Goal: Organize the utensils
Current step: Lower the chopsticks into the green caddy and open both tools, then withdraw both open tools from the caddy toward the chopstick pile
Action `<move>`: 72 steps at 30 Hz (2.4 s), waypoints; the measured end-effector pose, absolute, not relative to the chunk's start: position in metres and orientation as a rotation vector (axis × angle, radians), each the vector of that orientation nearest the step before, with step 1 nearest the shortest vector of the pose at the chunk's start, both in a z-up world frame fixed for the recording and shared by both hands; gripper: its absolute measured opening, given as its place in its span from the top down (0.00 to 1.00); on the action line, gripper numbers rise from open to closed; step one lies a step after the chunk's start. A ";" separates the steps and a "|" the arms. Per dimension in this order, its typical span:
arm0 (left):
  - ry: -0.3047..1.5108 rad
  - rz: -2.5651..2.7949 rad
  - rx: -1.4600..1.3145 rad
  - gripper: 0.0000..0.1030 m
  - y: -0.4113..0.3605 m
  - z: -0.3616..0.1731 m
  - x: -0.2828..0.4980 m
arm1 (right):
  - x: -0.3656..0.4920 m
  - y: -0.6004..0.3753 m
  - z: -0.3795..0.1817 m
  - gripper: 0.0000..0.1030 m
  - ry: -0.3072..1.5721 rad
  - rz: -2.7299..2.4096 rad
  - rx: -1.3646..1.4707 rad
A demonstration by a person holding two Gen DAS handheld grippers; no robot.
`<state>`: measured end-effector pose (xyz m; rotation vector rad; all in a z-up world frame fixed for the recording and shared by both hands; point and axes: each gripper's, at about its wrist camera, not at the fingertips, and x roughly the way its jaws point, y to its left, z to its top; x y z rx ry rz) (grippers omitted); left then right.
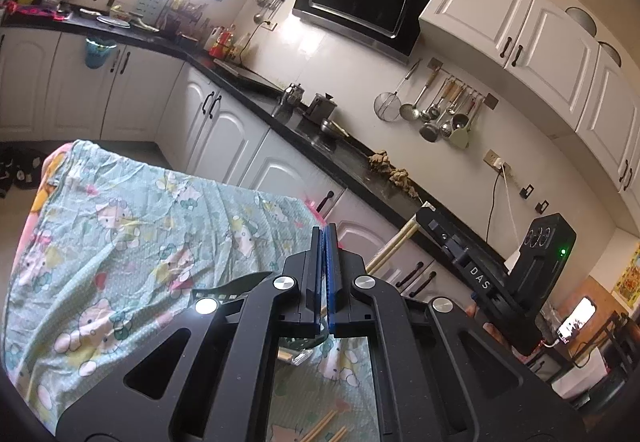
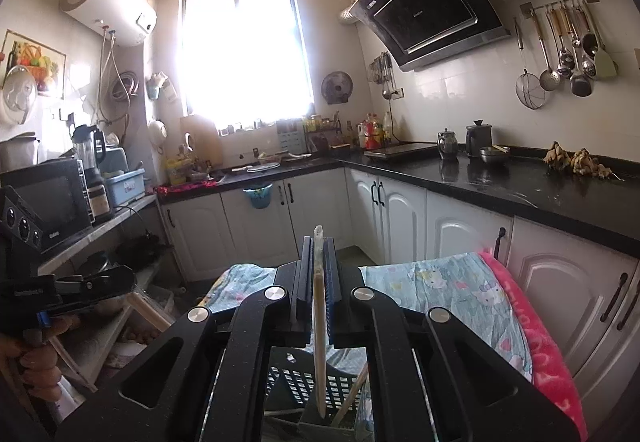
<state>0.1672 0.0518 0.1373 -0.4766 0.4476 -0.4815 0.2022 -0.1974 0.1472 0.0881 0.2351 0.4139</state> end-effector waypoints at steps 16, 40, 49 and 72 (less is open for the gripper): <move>0.553 -0.451 -0.455 1.00 0.043 0.092 0.185 | 0.215 -0.181 0.107 0.95 0.289 0.400 0.051; 0.586 -0.333 -0.431 0.69 0.057 0.069 0.190 | 0.221 -0.180 0.075 0.62 0.428 0.362 0.049; 0.528 -0.293 -0.480 0.30 0.076 0.082 0.176 | 0.200 -0.184 0.082 0.50 0.418 0.351 0.020; 0.501 -0.226 -0.471 0.11 0.090 0.082 0.137 | 0.158 -0.187 0.091 0.34 0.389 0.369 -0.006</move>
